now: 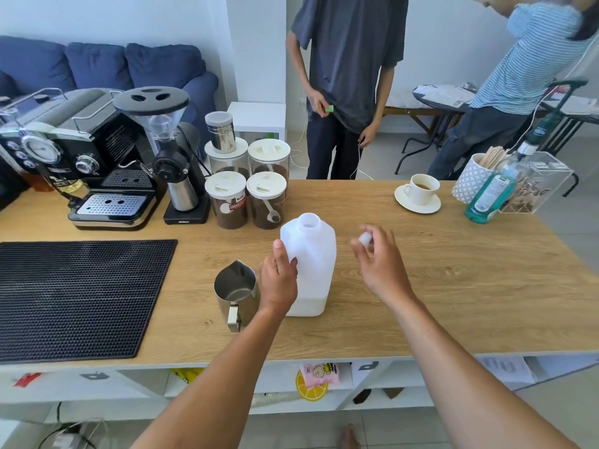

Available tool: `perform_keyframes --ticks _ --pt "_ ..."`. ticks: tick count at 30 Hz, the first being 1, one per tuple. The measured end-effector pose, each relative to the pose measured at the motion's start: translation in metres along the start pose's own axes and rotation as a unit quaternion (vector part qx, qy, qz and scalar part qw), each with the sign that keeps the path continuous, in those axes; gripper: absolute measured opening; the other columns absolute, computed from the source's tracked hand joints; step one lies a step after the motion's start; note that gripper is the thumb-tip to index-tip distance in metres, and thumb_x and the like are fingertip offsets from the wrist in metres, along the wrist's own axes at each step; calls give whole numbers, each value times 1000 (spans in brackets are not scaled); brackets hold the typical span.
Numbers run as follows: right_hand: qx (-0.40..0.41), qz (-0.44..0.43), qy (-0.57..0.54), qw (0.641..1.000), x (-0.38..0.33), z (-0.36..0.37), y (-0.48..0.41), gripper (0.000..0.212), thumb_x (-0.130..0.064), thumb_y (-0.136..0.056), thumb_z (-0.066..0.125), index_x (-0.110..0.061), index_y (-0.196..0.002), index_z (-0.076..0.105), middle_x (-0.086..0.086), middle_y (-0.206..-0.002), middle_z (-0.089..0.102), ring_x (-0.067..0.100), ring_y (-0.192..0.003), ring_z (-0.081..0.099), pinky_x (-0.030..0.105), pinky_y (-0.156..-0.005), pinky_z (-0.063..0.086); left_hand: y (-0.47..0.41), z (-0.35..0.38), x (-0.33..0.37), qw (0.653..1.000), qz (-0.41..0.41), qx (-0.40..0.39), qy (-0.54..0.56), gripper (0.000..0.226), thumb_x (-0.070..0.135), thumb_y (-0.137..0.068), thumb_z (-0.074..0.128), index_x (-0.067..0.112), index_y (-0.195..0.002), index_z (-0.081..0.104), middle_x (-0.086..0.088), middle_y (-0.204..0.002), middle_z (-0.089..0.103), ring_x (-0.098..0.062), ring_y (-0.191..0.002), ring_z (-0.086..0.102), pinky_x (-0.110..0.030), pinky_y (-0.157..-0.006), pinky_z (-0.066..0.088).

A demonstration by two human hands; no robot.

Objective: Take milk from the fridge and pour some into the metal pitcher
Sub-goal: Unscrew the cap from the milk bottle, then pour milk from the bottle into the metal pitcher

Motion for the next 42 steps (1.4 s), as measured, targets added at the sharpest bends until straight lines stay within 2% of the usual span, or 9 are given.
perform_keyframes --ticks 7,11,15,20,25,31,35,38,42 --pt "-114 152 49 981 74 36 75 20 -32 -90 67 -17 -98 56 -7 -107 55 13 -97 58 25 -80 46 6 0 2 1000 4 18 -9 57 35 -109 23 12 -60 42 -1 -54 45 -12 -50 44 -9 -48 35" --pt "-120 141 65 981 85 48 89 13 -25 -93 63 -18 -93 52 -7 -105 53 13 -93 56 24 -74 40 10 1 3 1000 10 25 -7 59 38 -108 22 9 -60 40 -2 -54 42 -15 -51 42 -13 -49 36" --pt "-130 127 101 978 89 58 93 12 -28 -94 61 -21 -88 52 -9 -102 53 11 -86 55 25 -67 41 12 2 2 999 10 27 -15 62 53 -102 19 14 -58 40 5 -50 42 -14 -50 42 -29 -53 37" --pt "-131 104 143 975 90 65 94 9 -23 -93 59 -20 -88 52 -8 -97 54 12 -95 48 25 -72 41 13 3 4 999 3 31 -5 70 72 -86 15 14 -58 41 3 -51 43 -15 -51 43 -31 -54 37" --pt "-158 106 125 974 91 64 93 10 -25 -93 59 -19 -98 52 -8 -106 46 12 -104 43 24 -80 39 16 3 7 999 -16 38 -5 66 54 -104 19 14 -57 41 4 -51 42 -13 -51 43 -31 -57 39" --pt "-46 5 105 993 50 54 89 11 -30 -100 46 -21 -93 50 -8 -96 48 11 -92 48 26 -69 40 12 -6 13 989 -122 27 74 58 47 -102 39 9 -62 52 -5 -57 55 -18 -61 52 -32 -66 44" --pt "35 -73 13 997 4 62 90 19 -34 -100 41 -21 -89 49 -11 -84 50 11 -79 48 27 -64 38 10 -25 14 989 -122 52 69 36 34 -98 52 12 -71 48 -3 -67 56 -19 -71 52 -30 -67 41" --pt "62 -88 -37 993 -19 77 91 29 -40 -97 39 -16 -100 53 -8 -92 51 11 -82 50 27 -67 43 16 -49 17 989 -100 97 41 31 29 -102 49 11 -77 54 1 -69 59 -13 -69 55 -26 -67 43" --pt "54 -107 -94 988 -37 92 90 31 -35 -95 45 -12 -115 50 -7 -104 47 6 -93 47 16 -79 40 27 -89 5 978 -94 180 41 17 27 -101 50 13 -93 55 0 -84 62 -12 -76 57 -25 -64 44"
Point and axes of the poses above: each hand's wrist, its own y-axis away from the middle knuckle, its own z-axis out of the palm, x = y × z, the point moved 1 cm from there along -y, towards the middle knuckle
